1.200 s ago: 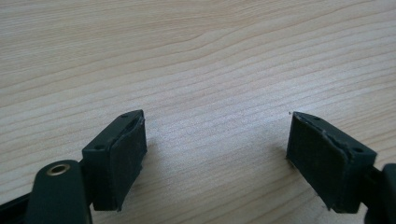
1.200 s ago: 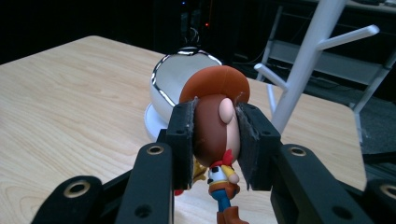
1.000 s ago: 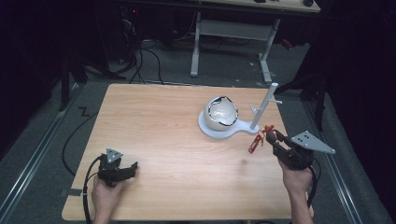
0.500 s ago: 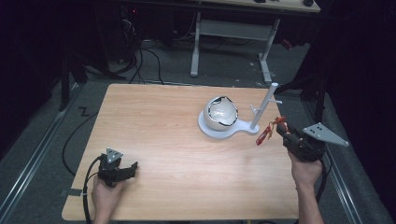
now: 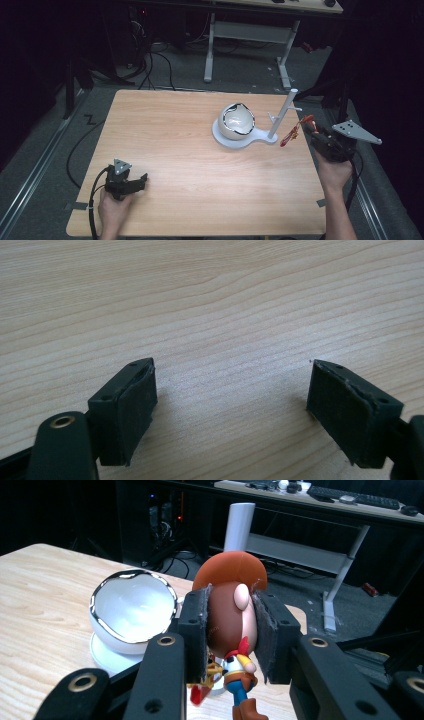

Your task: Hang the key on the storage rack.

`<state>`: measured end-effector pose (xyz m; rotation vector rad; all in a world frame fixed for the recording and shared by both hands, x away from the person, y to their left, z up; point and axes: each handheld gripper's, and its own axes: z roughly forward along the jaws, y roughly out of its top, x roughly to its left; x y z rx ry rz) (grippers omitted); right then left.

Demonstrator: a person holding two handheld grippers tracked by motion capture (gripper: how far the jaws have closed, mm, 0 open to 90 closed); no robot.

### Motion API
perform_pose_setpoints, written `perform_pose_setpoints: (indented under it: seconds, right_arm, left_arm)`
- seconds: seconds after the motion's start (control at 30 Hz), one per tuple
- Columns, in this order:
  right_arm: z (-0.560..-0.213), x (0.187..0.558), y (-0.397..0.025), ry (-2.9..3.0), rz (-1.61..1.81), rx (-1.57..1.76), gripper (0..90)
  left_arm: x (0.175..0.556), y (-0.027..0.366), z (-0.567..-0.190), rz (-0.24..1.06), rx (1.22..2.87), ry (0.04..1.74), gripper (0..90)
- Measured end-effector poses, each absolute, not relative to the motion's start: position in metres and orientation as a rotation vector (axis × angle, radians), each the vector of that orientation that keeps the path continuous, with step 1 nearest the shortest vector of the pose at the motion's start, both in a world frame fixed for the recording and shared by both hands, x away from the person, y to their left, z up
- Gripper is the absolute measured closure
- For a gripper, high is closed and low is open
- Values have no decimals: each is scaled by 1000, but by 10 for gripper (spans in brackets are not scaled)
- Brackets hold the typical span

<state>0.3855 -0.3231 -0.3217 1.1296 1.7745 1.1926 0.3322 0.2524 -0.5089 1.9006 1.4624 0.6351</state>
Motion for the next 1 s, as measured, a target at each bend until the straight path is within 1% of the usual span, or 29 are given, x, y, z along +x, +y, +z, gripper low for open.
perform_pose_setpoints:
  seconds: [0.4, 1.0]
  right_arm:
    - [-308, 405, -330, 1745, 1183, 1167, 688]
    - [-301, 434, -328, 1754, 1159, 1223, 688]
  left_arm:
    - [332, 252, -509, 635, 1901, 1462, 204]
    - [332, 252, -509, 635, 1901, 1462, 204]
